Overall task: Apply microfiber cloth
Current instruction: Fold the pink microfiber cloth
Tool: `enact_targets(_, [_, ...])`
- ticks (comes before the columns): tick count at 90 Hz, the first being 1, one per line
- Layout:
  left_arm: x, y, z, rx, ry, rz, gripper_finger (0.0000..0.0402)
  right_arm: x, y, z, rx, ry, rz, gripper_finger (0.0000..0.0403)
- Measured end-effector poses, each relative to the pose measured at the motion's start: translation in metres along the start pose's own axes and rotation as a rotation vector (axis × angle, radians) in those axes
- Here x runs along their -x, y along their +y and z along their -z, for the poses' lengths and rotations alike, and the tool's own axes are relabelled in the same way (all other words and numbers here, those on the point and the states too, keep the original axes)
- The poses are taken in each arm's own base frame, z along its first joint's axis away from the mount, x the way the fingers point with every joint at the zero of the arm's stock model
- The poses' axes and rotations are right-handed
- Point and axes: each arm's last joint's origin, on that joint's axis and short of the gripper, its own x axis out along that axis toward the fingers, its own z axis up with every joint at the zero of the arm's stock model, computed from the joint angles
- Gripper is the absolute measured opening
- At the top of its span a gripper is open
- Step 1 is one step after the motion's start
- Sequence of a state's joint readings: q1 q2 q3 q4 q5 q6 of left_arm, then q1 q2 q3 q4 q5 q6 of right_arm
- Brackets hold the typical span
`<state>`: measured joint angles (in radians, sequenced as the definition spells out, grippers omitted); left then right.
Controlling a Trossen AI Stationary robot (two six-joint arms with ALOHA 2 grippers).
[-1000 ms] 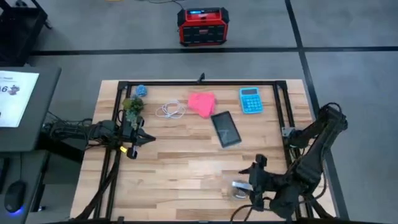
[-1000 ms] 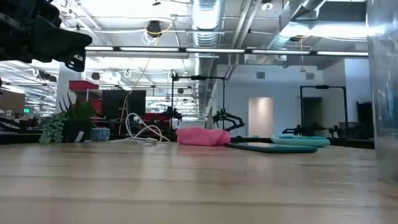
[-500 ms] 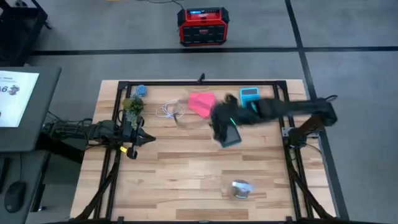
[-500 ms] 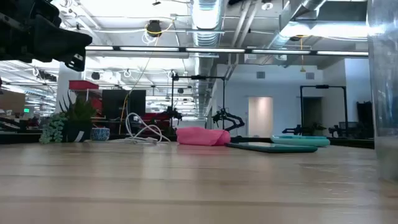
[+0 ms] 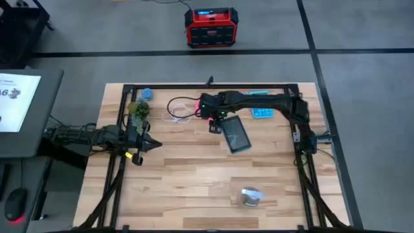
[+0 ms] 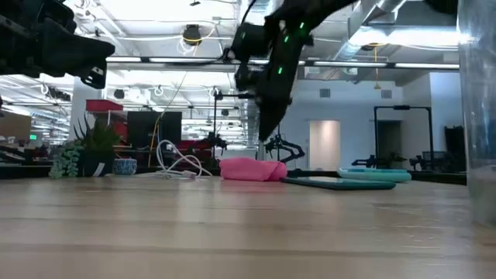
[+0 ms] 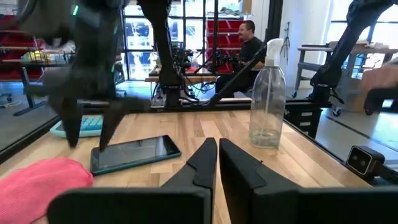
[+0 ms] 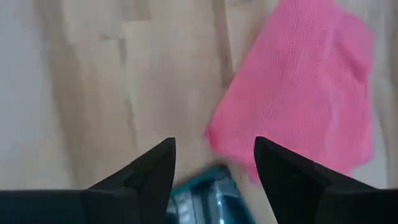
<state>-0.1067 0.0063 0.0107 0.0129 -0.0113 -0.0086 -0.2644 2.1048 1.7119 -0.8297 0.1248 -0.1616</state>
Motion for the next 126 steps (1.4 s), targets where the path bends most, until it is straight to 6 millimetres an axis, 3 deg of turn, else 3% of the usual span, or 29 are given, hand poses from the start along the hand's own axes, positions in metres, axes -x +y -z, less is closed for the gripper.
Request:
enact_targets(31, [0.000, 0.000, 0.000, -0.003, 0.001, 0.000, 0.0000, -0.050, -0.023, 0.006, -0.116, 0.061, 0.066, 0.0126])
enact_targets(46, [0.000, 0.000, 0.000, -0.003, 0.000, 0.000, 0.0000, -0.058, -0.021, 0.006, -0.116, 0.064, 0.069, 0.0045])
enact_targets(51, [0.000, 0.000, 0.000, -0.003, 0.000, 0.000, 0.0000, -0.050, -0.016, 0.004, -0.104, 0.055, 0.065, 0.0015])
enact_targets(57, [0.000, 0.000, 0.000, -0.001, 0.000, -0.001, 0.0000, -0.034, -0.008, 0.000, -0.095, 0.015, 0.064, 0.0008])
enact_targets(70, [0.000, 0.000, 0.000, -0.001, 0.001, -0.001, 0.0000, 0.025, 0.012, -0.012, -0.064, -0.129, 0.047, 0.0001])
enact_targets(87, [0.000, 0.000, 0.000, 0.004, 0.000, -0.001, 0.0000, 0.089, 0.048, -0.014, -0.024, -0.286, -0.111, 0.0000])
enact_targets(94, [0.000, 0.000, 0.000, 0.003, 0.000, -0.001, 0.0000, 0.101, 0.061, -0.013, -0.019, -0.313, -0.136, 0.0000])
enact_targets(103, [0.000, 0.000, 0.000, 0.001, 0.000, -0.001, 0.0000, 0.103, 0.079, -0.014, 0.007, -0.320, -0.139, 0.0000])
enact_targets(114, [0.000, 0.000, 0.000, 0.000, 0.000, -0.001, 0.0000, 0.108, 0.098, -0.018, 0.023, -0.390, 0.013, 0.0000])
enact_targets(126, [0.000, 0.000, 0.000, 0.000, 0.000, -0.001, 0.0000, 0.136, 0.106, -0.027, 0.001, -0.584, 0.121, 0.0000])
